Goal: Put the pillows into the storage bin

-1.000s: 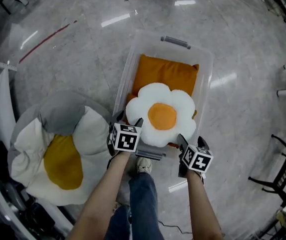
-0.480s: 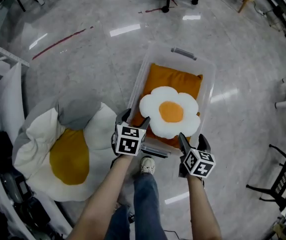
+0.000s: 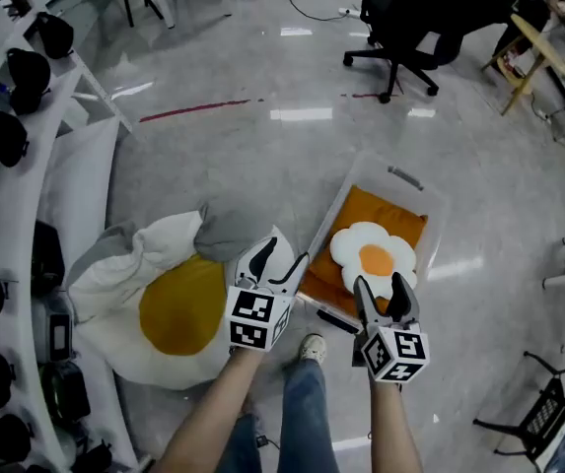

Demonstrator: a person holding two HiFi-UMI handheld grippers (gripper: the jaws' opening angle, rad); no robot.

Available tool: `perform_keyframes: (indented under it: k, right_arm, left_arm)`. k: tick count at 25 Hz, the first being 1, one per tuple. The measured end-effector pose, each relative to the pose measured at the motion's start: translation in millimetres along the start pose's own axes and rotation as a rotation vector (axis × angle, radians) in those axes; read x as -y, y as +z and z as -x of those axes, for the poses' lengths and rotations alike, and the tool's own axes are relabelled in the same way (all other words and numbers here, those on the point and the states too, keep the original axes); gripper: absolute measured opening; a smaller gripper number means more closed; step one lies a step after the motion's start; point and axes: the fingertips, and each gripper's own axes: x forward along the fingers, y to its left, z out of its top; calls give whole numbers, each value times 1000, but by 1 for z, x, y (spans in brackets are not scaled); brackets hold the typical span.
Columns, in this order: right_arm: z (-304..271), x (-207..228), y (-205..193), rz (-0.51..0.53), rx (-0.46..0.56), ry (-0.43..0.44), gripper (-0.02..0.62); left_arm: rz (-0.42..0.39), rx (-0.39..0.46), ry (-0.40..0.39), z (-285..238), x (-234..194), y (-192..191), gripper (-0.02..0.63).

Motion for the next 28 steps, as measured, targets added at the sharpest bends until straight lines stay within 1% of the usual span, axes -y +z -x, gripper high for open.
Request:
perform_keyframes:
  k: [3, 6, 10, 13, 17, 20, 25, 28]
  right_arm:
    - [25, -65, 48, 42, 75, 60, 294]
    - [56, -118, 90, 70, 136, 96, 262]
    - [95, -164, 143, 64, 227, 117, 221]
    - [117, -187, 174, 76, 287, 111, 170]
    - [166, -201, 191, 85, 308, 84, 126]
    - [196, -204, 196, 87, 318, 70, 100]
    - [226, -208, 213, 109, 378, 25, 65]
    - [243, -213, 214, 100, 398, 11, 40]
  left_arm:
    - [1, 102, 50, 73, -16, 51, 214]
    - [-24, 187, 89, 141, -24, 95, 176]
    - [-81, 288, 132, 211, -33, 152, 122]
    - [-88, 363, 149, 250, -42, 186, 83]
    - [-88, 394, 163, 301, -34, 206, 55]
    - [-95, 392, 158, 324, -25, 210, 41]
    - [-115, 417, 106, 341, -13, 226, 32]
    - [-128, 413, 74, 351, -1, 223, 26]
